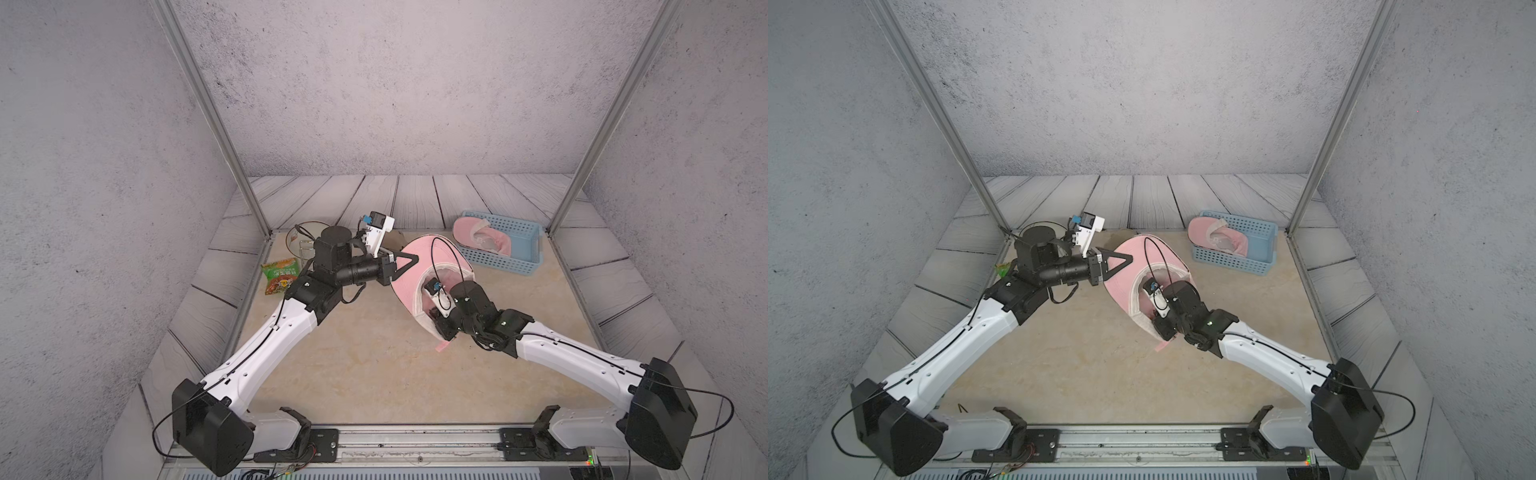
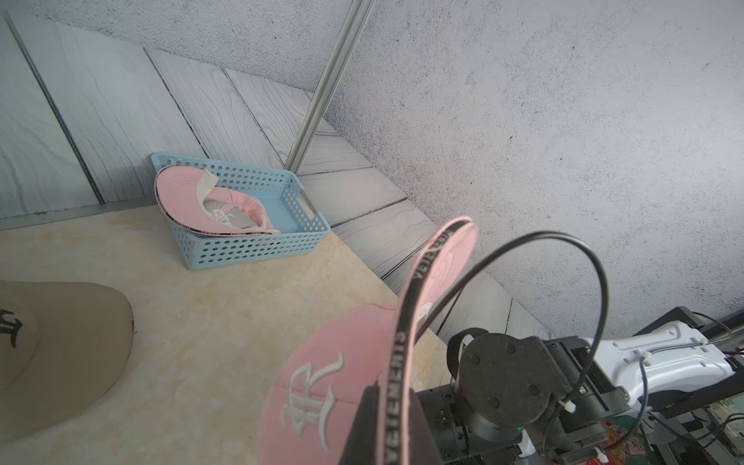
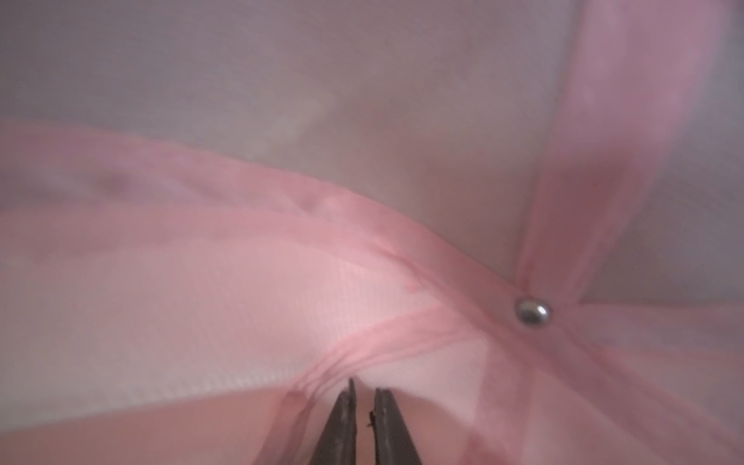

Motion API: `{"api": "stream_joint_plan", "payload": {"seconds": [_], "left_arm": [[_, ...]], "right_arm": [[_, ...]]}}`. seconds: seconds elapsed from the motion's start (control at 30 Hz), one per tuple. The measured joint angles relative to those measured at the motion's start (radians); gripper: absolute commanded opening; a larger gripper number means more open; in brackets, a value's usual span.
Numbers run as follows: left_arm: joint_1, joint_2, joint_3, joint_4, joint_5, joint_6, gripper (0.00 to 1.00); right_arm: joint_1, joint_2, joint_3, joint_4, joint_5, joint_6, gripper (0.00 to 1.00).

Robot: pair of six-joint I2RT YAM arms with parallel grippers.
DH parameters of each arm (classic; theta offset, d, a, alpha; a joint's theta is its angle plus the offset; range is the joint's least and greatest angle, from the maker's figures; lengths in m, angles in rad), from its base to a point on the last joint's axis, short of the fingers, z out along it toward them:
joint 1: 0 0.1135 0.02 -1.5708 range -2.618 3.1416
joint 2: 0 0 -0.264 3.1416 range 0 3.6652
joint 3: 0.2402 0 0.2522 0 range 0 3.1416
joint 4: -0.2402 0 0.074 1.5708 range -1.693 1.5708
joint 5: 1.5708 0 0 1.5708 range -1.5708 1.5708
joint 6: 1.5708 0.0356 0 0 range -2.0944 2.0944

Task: Turn the baseball cap inside out
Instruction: Turn over the baseball cap.

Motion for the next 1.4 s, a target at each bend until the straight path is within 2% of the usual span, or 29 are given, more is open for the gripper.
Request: {"api": "stream_joint_plan", "payload": {"seconds": [0.27, 0.4, 0.53, 0.67, 0.87, 1.0, 1.17, 1.4], "left_arm": [[-0.001, 0.000, 0.000, -0.027, -0.048, 0.037, 0.00], [-0.010, -0.001, 0.001, -0.021, -0.066, 0.049, 0.00], [-0.023, -0.001, 0.003, -0.019, -0.058, 0.059, 0.00], [-0.029, 0.000, 0.003, -0.016, -0.022, 0.067, 0.00], [-0.027, 0.021, 0.011, -0.021, 0.022, 0.078, 0.00], [-0.023, 0.048, 0.011, -0.060, 0.013, 0.095, 0.00], [-0.023, 0.054, 0.011, -0.105, -0.021, 0.112, 0.00], [-0.023, 0.054, 0.011, -0.109, -0.066, 0.111, 0.00]], "right_arm": [[0.002, -0.031, 0.002, -0.029, 0.360, 0.141, 0.16], [0.006, -0.077, -0.007, -0.040, 0.446, 0.171, 0.21], [0.008, -0.159, -0.079, 0.020, 0.396, 0.148, 0.41], [0.007, -0.255, -0.171, 0.130, 0.229, 0.100, 0.52], [0.001, -0.323, -0.227, 0.262, -0.003, 0.085, 0.52], [0.000, -0.354, -0.227, 0.344, -0.061, 0.086, 0.50], [0.000, -0.387, -0.234, 0.416, -0.056, 0.090, 0.43], [-0.002, -0.349, -0.197, 0.324, 0.109, 0.092, 0.41]]}}
